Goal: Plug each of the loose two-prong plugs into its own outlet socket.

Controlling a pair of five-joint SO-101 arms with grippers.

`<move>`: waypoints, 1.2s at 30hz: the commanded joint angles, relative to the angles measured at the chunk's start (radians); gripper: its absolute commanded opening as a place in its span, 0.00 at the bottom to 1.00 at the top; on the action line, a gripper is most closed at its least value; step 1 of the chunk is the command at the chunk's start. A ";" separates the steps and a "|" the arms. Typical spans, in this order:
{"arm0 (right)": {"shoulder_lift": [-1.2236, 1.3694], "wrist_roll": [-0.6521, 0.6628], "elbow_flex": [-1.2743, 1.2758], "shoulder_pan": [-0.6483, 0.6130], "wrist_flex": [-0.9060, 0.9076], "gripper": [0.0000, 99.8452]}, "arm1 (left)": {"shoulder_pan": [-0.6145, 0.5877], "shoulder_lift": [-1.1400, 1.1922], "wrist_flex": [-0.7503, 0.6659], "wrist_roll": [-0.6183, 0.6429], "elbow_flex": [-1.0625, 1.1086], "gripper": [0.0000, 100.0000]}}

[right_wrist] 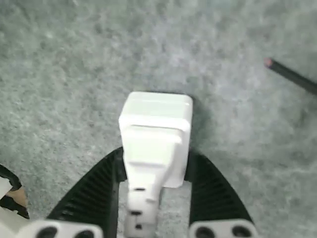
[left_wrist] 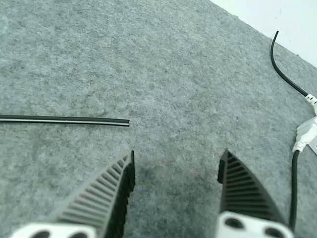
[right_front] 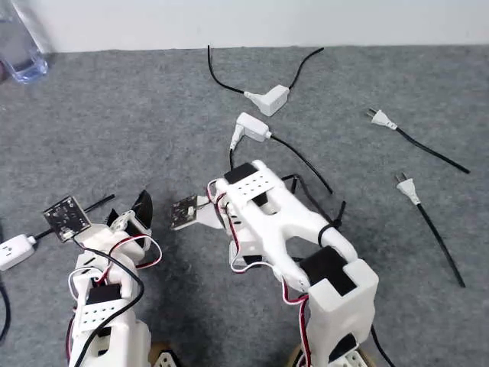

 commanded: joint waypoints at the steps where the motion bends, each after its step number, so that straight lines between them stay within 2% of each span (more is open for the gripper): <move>1: -0.108 0.011 -0.069 0.071 0.047 0.01 | -0.003 -0.011 -0.005 -0.009 -0.007 0.26; 7: -0.274 -0.006 -0.183 0.173 0.096 0.01 | -0.003 -0.011 -0.005 -0.009 -0.007 0.26; 12: -0.278 -0.129 -0.236 0.183 0.002 0.01 | -0.003 -0.011 -0.005 -0.009 -0.007 0.26; 17: -0.278 -0.158 -0.282 0.183 -0.056 0.01 | -0.003 -0.011 -0.005 -0.009 -0.007 0.26; 20: -0.262 -0.158 -0.328 0.226 -0.093 0.01 | -0.003 -0.011 -0.005 -0.009 -0.007 0.26; 24: -0.143 -0.161 -0.439 0.308 -0.120 0.01 | -0.003 -0.011 -0.003 -0.009 -0.007 0.26; 28: 0.041 -0.247 -0.649 0.377 -0.124 0.01 | -0.003 -0.011 -0.003 -0.009 -0.007 0.26; 32: 0.236 -0.330 -0.908 0.381 -0.087 0.01 | -0.003 -0.011 -0.005 -0.009 -0.007 0.26; 36: 0.415 -0.344 -1.163 0.364 -0.056 0.01 | -0.003 -0.011 -0.005 -0.009 -0.007 0.26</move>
